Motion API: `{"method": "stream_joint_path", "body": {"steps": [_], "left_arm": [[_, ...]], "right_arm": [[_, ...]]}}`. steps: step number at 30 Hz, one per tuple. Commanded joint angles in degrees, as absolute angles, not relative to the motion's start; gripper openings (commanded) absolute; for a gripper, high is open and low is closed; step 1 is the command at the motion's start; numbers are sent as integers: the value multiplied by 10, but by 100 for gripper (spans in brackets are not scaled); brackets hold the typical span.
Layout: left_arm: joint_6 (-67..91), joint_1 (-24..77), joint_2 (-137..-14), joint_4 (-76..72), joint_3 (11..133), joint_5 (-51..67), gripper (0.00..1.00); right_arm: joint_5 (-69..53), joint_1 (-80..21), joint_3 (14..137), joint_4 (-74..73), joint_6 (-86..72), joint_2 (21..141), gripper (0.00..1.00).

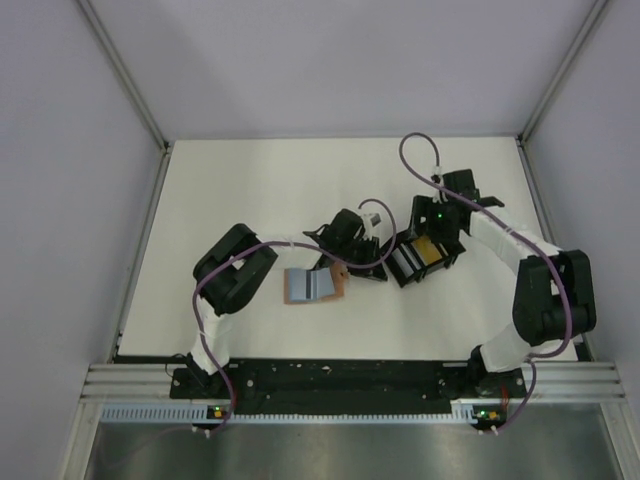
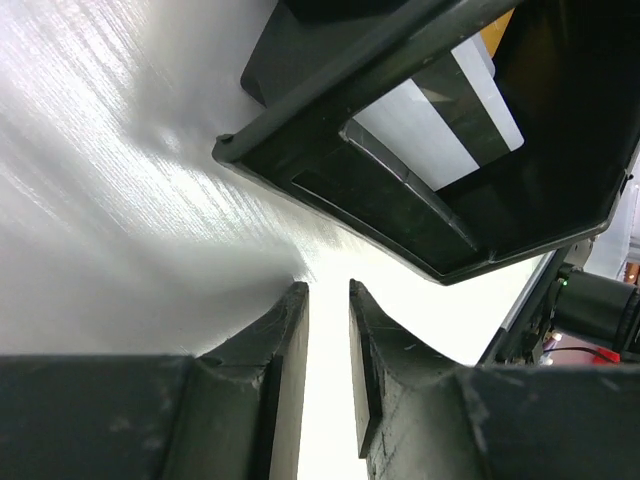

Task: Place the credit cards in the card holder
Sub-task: Pick up the storage box at the center of the board.

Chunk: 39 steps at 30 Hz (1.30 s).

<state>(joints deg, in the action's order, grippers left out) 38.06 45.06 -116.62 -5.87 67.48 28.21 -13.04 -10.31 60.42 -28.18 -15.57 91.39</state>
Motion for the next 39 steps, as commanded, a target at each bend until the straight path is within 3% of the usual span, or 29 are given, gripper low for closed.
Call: {"method": "stream_joint_path", "body": {"steps": [1, 8, 15, 20, 31, 39], "left_arm": [[380, 450, -1131, -68, 679, 265, 27], [383, 451, -1131, -73, 686, 274, 29], [382, 450, -1143, -69, 711, 282, 31], [378, 450, -1150, -62, 723, 289, 31], [373, 450, -1169, -55, 748, 302, 32], [370, 448, -1171, -50, 751, 302, 32]], "right_arm": [[-41, -100, 610, -298, -149, 867, 75], [47, -105, 635, -351, -159, 924, 75], [156, -156, 659, -374, -158, 982, 82], [115, -158, 671, -395, -166, 1037, 83], [34, -157, 655, -381, -142, 1039, 48], [-32, -158, 652, -358, -132, 963, 46]]}}
